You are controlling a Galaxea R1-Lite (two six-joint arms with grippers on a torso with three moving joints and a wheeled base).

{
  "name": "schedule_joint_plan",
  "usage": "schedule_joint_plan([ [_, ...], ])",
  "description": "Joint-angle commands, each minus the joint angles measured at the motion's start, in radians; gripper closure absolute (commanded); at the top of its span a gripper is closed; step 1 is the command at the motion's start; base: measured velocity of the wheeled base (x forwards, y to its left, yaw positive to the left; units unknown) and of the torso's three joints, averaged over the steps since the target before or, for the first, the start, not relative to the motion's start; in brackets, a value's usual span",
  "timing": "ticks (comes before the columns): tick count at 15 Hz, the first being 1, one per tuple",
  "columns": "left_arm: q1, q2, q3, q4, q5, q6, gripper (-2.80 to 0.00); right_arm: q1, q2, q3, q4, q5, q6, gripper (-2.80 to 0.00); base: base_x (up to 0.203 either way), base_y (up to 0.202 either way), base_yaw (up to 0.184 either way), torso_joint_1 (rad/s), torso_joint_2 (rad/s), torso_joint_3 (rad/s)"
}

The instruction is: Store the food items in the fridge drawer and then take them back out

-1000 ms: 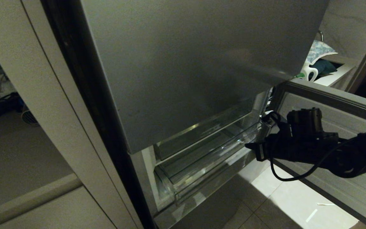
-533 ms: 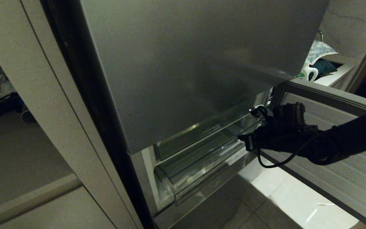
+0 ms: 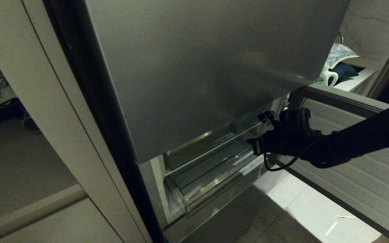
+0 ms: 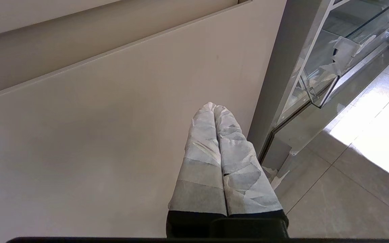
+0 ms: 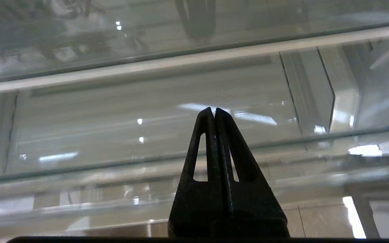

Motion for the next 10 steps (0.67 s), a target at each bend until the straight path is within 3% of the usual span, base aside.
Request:
schedule_joint_plan([
  [1,0.000,0.002,0.000,0.001,0.000,-0.001,0.00,0.001,0.021,-0.029,-0.004,0.002,-0.002,0.00,0.000,0.000,0.000,0.000,0.00,0.000],
  [6,0.000,0.002,0.000,0.002,0.000,0.000,0.00,0.004,0.036,-0.064,0.026,-0.004,-0.028,0.00,0.000,0.000,0.000,0.000,0.00,0.000],
  [10,0.000,0.002,0.000,0.002,0.000,0.000,0.00,0.004,0.002,-0.106,0.220,-0.004,-0.029,0.00,0.000,0.000,0.000,0.000,0.00,0.000],
])
